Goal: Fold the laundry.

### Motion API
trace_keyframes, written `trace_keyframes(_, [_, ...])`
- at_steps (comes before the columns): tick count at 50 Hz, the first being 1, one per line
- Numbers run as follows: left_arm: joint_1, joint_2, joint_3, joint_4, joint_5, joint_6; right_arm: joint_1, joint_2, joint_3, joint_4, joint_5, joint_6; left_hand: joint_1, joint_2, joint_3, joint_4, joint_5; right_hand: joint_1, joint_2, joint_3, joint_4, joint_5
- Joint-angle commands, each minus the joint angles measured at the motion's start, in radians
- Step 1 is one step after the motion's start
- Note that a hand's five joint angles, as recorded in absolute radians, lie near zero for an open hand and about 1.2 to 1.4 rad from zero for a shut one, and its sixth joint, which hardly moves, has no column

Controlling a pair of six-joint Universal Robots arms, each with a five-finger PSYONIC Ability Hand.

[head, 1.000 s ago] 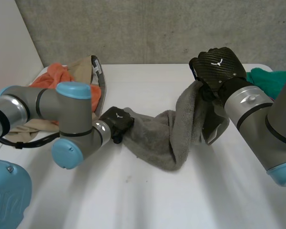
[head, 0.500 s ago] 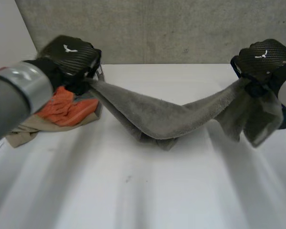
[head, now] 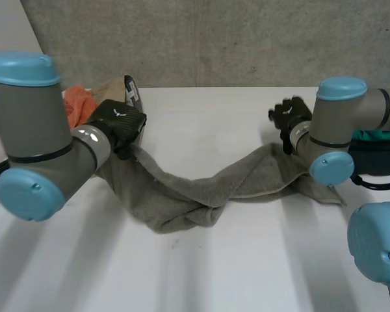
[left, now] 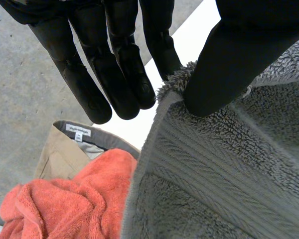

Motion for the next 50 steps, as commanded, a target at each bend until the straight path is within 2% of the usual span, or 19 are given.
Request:
trace_keyframes(1, [-0.01, -0.039, 0.102, -0.042, -0.033, -0.02, -0.029, -0.242, 0.274, -0.195, 0.08, 0.136, 0.233, 0.205, 0.211, 0.199, 0.241, -0.14, -0.137, -0.161, -0.18, -0.155])
trace_keyframes(4, [-0.009, -0.026, 0.101, -0.053, -0.032, -0.03, -0.046, -0.347, 0.4, -0.195, 0.029, 0.178, 0.233, 0.205, 0.211, 0.199, 0.241, -0.14, -0.137, -0.161, -0.18, -0.155])
trace_keyframes(8, [-0.003, -0.009, 0.096, -0.059, -0.024, -0.044, -0.077, -0.503, 0.6, -0.189, -0.097, 0.183, 0.233, 0.205, 0.211, 0.199, 0.241, -0.14, -0.137, -0.161, -0.18, -0.155])
trace_keyframes(9, [0.002, -0.001, 0.091, -0.062, -0.02, -0.047, -0.09, -0.558, 0.673, -0.168, -0.137, 0.164, 0.233, 0.205, 0.211, 0.199, 0.241, -0.053, -0.05, -0.074, -0.093, -0.068])
trace_keyframes(13, [0.009, 0.014, 0.07, -0.064, -0.009, -0.049, -0.118, -0.643, 0.796, -0.087, -0.198, 0.1, 0.233, 0.205, 0.211, 0.199, 0.241, 0.077, 0.08, 0.055, 0.037, 0.061])
trace_keyframes(17, [0.014, 0.024, 0.042, -0.058, -0.006, -0.046, -0.13, -0.666, 0.858, -0.033, -0.223, 0.058, 0.233, 0.205, 0.211, 0.199, 0.241, 0.197, 0.201, 0.176, 0.157, 0.182])
trace_keyframes(35, [0.042, -0.071, 0.052, -0.043, 0.016, -0.043, -0.107, -0.556, 0.819, -0.008, -0.208, 0.067, 0.233, 0.205, 0.211, 0.199, 0.241, 0.303, 0.307, 0.282, 0.263, 0.288])
trace_keyframes(43, [0.048, -0.156, 0.122, -0.039, 0.014, -0.04, -0.069, -0.498, 0.783, -0.069, -0.188, 0.081, 0.233, 0.205, 0.211, 0.199, 0.241, 0.544, 0.547, 0.522, 0.504, 0.528])
trace_keyframes(46, [0.049, -0.208, 0.179, -0.039, 0.017, -0.026, -0.06, -0.441, 0.717, -0.105, -0.14, 0.066, 0.233, 0.205, 0.211, 0.199, 0.241, 1.039, 1.042, 1.017, 0.999, 1.023])
trace_keyframes(50, [0.066, -0.274, 0.307, -0.017, 0.04, -0.001, -0.057, -0.363, 0.561, -0.229, -0.051, 0.023, 0.233, 0.205, 0.211, 0.199, 0.241, 1.082, 1.085, 1.06, 1.042, 1.066])
